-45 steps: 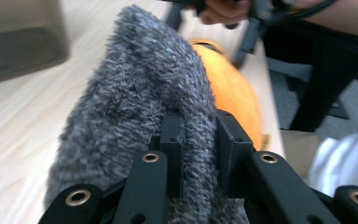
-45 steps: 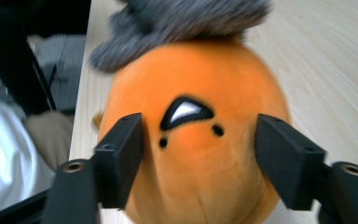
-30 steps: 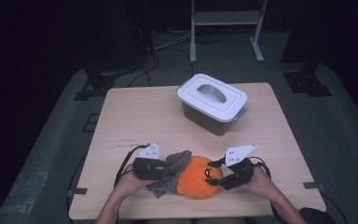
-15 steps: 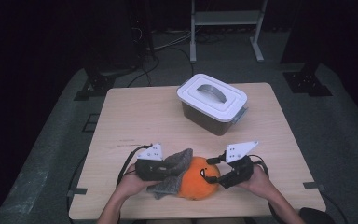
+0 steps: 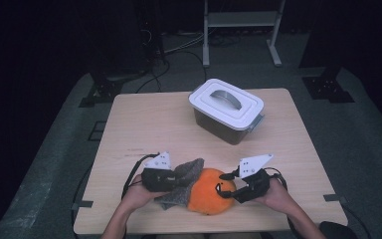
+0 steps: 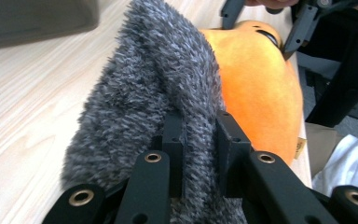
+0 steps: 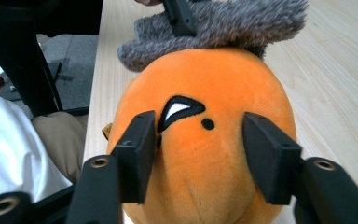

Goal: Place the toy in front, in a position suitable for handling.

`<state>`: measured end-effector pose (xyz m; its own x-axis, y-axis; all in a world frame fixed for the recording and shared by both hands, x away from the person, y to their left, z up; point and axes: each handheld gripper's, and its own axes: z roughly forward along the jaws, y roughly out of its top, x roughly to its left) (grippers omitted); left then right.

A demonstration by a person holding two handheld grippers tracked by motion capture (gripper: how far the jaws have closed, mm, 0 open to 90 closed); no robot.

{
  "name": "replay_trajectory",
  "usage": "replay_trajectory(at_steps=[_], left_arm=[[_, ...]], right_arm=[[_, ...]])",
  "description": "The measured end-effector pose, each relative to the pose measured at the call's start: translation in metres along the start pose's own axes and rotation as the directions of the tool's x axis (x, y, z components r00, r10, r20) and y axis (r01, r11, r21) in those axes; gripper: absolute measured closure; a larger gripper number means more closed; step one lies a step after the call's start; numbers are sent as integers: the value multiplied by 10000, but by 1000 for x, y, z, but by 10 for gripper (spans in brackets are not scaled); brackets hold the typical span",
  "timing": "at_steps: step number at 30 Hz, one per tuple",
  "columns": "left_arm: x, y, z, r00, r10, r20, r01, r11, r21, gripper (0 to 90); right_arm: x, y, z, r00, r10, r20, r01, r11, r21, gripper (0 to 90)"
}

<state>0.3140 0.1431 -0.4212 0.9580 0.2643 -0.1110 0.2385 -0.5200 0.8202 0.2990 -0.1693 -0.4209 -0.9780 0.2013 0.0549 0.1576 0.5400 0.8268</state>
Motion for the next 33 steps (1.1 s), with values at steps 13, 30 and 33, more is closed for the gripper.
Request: replay_trajectory(at_steps=[13,30,33], left_arm=[[-5,12,-4,9980,242,581,-195,9967,-788,766],[0,-1,0,9972,-256,696,273,9993,-245,764],[0,-2,0,9959,-246,874,277,9990,-348,762]], right_arm=[[-5,0,6,9979,641,91,-639,9978,-185,378],[2,6,4,9996,264,-33,-265,9996,-137,302],[-8,3,-3,9937,1120,100,-1115,9931,-365,259]])
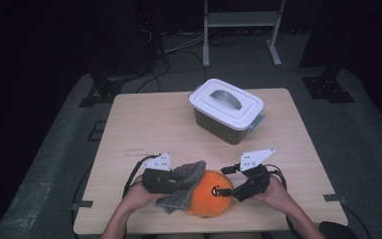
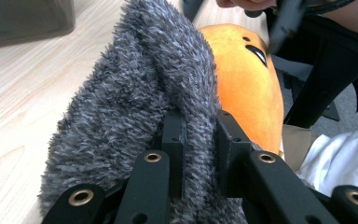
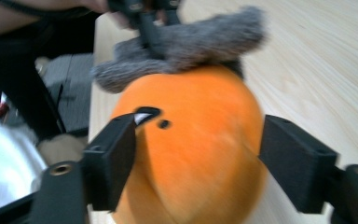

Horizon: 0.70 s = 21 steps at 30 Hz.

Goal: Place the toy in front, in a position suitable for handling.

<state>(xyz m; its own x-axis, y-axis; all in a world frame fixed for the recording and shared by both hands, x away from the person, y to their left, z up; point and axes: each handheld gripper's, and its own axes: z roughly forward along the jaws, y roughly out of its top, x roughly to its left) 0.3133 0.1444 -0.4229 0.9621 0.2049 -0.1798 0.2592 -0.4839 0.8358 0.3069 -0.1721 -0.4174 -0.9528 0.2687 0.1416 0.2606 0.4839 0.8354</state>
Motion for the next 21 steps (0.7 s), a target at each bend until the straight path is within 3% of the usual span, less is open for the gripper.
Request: replay_trajectory(at_steps=[3,5,6,8,10,12,16,21], left_arm=[[0,3,1,9999,114,-5,-114,9999,-32,762],[0,5,1,9998,170,-61,-170,9998,-51,764],[0,6,1,9998,145,-98,-146,9999,-91,764],[1,9,-3,9996,185,-228,-191,9995,-247,764],[0,14,-7,9996,205,-190,-217,9975,-667,764],[-1,18,-8,9993,310,-201,-324,9965,-769,764],[0,15,-5,9984,304,-476,-322,9988,-376,764],[7,4,-12,9966,-114,-822,117,9999,34,764]], right_arm=[[-3,-5,7,9985,487,-254,-481,9986,225,291],[-2,-5,8,9978,565,-358,-557,9982,233,396],[-1,-3,7,9992,338,-216,-332,9991,246,471],[3,-1,5,9999,4,141,-2,9999,-137,537],[7,3,6,9988,-253,421,277,9978,-594,561],[12,7,9,9941,-897,614,928,9945,-496,561],[18,9,12,9791,-1925,664,1934,9811,-70,561],[18,4,4,9752,-2148,526,2143,9766,157,557]])
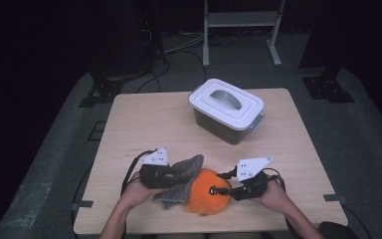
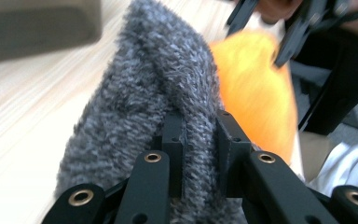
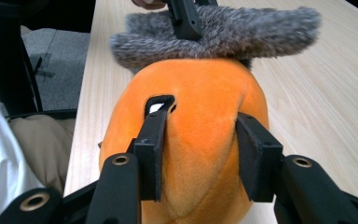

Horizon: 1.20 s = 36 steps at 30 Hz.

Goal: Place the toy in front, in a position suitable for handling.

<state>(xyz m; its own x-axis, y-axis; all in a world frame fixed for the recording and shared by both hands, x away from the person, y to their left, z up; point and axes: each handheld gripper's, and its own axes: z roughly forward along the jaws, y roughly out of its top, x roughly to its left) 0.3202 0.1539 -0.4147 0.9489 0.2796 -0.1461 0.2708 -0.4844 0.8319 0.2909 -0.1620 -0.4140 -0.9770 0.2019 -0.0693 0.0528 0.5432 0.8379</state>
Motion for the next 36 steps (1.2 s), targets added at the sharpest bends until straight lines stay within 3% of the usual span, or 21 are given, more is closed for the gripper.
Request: replay_trajectory(at_steps=[3,5,8,11,20,24,25,28,30,32,36], left_arm=[[2,-3,-1,9999,-116,86,116,9999,-17,763],[2,-2,-2,9993,-186,311,195,9994,-297,765],[-2,5,0,9973,44,736,17,9965,-834,765],[-4,8,3,9986,150,511,-120,9982,-588,764],[4,-9,-4,9998,-139,-129,144,9989,439,765],[5,-11,-5,9996,-282,7,282,9992,285,765],[4,-9,-4,9993,-311,218,311,9995,34,765],[-5,0,1,9981,66,606,-48,9995,-300,765],[-11,5,6,9978,369,559,-361,9992,-152,765],[-11,5,6,9969,423,658,-413,9990,-163,765],[-8,-1,5,9963,332,787,-332,9994,-16,768]], right_arm=[[2,0,0,9999,-82,107,83,10000,-30,557],[3,2,1,9996,-148,221,149,9999,-50,558],[2,3,3,9993,-136,335,143,9996,-230,560],[1,4,3,9989,-242,407,248,9996,-157,561],[-2,-3,-4,9988,-166,464,161,9998,109,561],[-3,-7,-5,9992,-29,389,27,10000,33,557],[-3,-7,-5,9994,4,346,-4,10000,10,553],[-2,-6,-3,9999,140,97,-140,9999,-72,518],[-4,-7,-4,9992,397,-94,-397,9992,13,444],[-10,-8,-7,9931,1130,-316,-1129,9936,44,355],[-20,-14,-13,9801,1938,-434,-1944,9809,-105,272]])
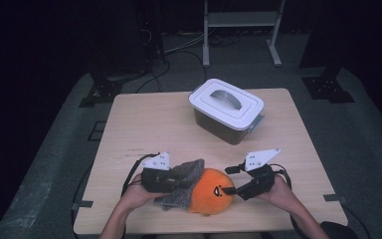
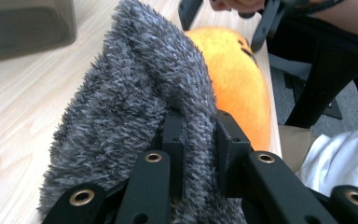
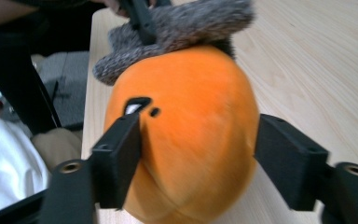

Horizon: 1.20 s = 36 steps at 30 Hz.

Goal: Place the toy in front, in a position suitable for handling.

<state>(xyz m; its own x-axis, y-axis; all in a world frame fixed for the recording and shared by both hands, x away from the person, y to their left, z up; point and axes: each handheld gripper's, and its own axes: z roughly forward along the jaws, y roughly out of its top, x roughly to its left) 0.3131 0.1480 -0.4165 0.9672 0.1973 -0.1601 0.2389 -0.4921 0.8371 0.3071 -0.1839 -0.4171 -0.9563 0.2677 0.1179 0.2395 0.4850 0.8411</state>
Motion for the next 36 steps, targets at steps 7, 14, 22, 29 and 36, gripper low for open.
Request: replay_trajectory(at_steps=[7,14,22,29,36], left_arm=[[0,6,-2,9998,-109,-179,105,9997,-216,776],[-19,31,10,9972,738,-150,-742,9970,-221,779],[1,7,0,9992,-230,-338,223,9996,-194,780],[3,6,0,9991,-183,-379,180,9998,-69,780],[-3,20,-2,9999,-151,-77,145,9971,-747,781]], right_arm=[[-2,-2,10,9977,472,-485,-455,9983,355,498],[17,20,18,9959,-665,618,649,9975,280,551],[16,19,11,9940,-699,845,684,9974,205,550],[8,13,7,9991,-321,282,318,9994,101,351],[19,14,12,9946,-910,495,896,9955,302,544]])
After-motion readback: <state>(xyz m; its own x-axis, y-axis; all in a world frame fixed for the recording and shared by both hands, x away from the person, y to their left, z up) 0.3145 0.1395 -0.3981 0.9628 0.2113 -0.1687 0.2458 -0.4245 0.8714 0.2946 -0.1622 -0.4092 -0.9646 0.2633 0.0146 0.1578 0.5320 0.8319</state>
